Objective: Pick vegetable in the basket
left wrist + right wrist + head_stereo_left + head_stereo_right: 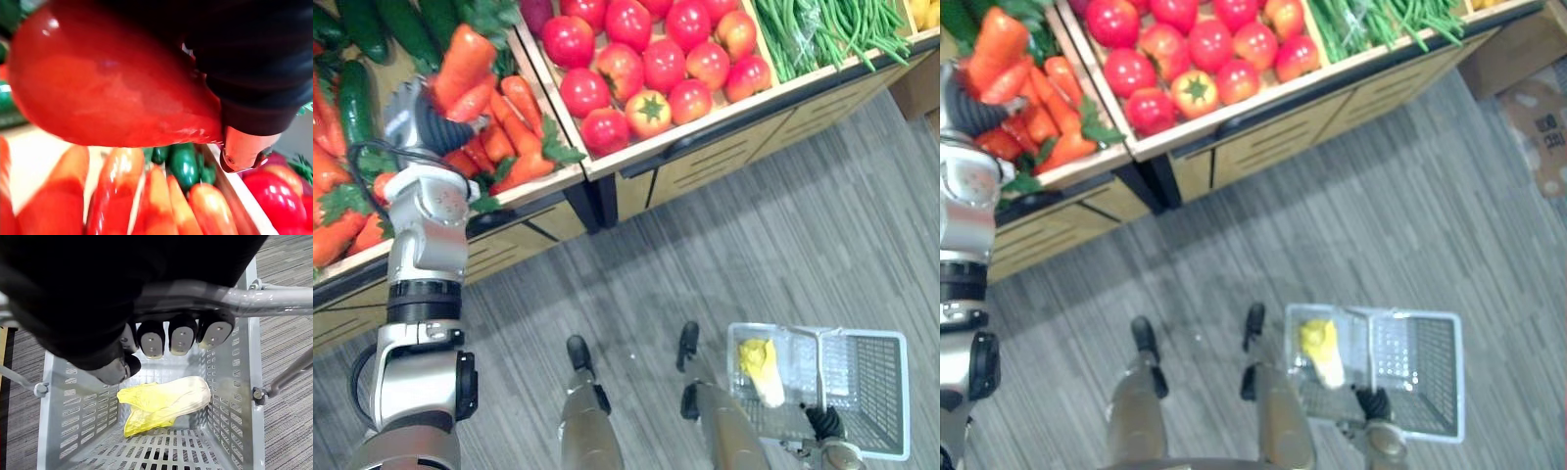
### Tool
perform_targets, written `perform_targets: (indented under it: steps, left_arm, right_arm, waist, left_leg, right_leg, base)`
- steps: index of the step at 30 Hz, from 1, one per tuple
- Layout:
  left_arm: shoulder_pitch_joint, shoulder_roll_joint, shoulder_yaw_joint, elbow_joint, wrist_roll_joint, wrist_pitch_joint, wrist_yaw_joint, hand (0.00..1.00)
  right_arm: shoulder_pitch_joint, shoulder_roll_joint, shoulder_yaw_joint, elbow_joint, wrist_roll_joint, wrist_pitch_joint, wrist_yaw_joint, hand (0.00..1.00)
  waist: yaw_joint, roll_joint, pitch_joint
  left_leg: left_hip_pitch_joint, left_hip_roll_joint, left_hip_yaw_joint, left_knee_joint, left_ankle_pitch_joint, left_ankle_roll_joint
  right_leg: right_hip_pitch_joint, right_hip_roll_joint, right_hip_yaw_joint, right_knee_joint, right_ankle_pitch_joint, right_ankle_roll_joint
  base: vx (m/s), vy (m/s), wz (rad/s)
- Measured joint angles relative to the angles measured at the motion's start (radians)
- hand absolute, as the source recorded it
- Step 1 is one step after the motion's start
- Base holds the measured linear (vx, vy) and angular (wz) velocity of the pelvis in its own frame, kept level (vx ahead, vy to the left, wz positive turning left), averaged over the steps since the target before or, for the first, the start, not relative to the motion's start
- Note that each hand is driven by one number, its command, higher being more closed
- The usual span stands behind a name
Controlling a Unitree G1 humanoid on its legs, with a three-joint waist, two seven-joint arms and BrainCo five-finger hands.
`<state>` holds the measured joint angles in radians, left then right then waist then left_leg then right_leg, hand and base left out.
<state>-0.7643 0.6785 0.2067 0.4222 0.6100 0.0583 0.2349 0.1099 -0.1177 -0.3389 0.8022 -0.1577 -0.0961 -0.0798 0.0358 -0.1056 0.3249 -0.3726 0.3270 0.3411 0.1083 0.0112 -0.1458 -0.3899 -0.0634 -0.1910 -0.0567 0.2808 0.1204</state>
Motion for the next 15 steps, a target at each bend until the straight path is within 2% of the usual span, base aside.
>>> perform_targets:
  steps: [2,3,5,7,10,15]
  left_arm:
    - [0.027,0.007,0.038,-0.037,0.001,0.017,0.006,1.0]
    - [0.035,0.022,0.049,-0.044,0.002,0.018,0.01,1.0]
    - [0.063,0.055,0.074,-0.058,0.003,0.018,0.02,1.0]
    - [0.075,0.086,0.111,-0.058,0.003,0.033,0.023,1.0]
    - [0.129,0.121,0.128,-0.057,0.007,0.034,0.024,1.0]
    - [0.208,0.164,0.156,-0.057,0.042,0.033,0.023,1.0]
  right_arm:
    - [0.009,0.0,-0.006,0.002,-0.002,0.002,0.001,1.0]
    - [0.017,0.0,-0.008,0.008,-0.004,0.002,0.002,1.0]
    - [0.019,0.0,-0.011,0.028,-0.024,0.001,0.003,1.0]
    - [0.019,0.0,-0.037,0.065,-0.042,0.001,0.009,1.0]
    - [0.019,0.0,-0.076,0.128,-0.074,0.003,0.025,1.0]
    - [0.019,0.001,-0.088,0.181,-0.081,0.006,0.038,1.0]
  waist:
    - [0.007,0.0,-0.003]
    - [0.008,-0.001,-0.004]
    - [0.013,-0.011,-0.016]
    - [0.029,-0.018,-0.032]
    - [0.028,-0.023,-0.065]
    - [0.031,-0.034,-0.106]
  left_leg:
    - [0.018,-0.004,-0.007,-0.001,0.0,0.0]
    - [0.024,-0.012,-0.02,-0.002,0.0,0.0]
    - [0.03,-0.022,-0.024,-0.003,0.004,-0.004]
    - [0.051,-0.038,-0.034,-0.012,0.016,-0.01]
    - [0.086,-0.055,-0.056,-0.051,0.039,-0.014]
    - [0.117,-0.071,-0.077,-0.113,0.07,-0.015]
  right_leg:
    - [0.027,-0.001,-0.008,-0.006,-0.006,-0.008]
    - [0.044,-0.007,-0.019,-0.012,-0.022,-0.03]
    - [0.054,-0.012,-0.023,-0.013,-0.045,-0.042]
    - [0.085,-0.017,-0.027,-0.026,-0.073,-0.045]
    - [0.128,-0.02,-0.036,-0.041,-0.102,-0.052]
    - [0.145,-0.02,-0.051,-0.044,-0.113,-0.056]
  base:
    - [0.03,0.041,0.17]
    - [0.03,0.033,0.25]
    - [0.04,0.022,0.19]
    - [0.04,0.006,0.16]
    - [0.02,-0.007,0.22]
    - [-0.02,-0.008,0.15]
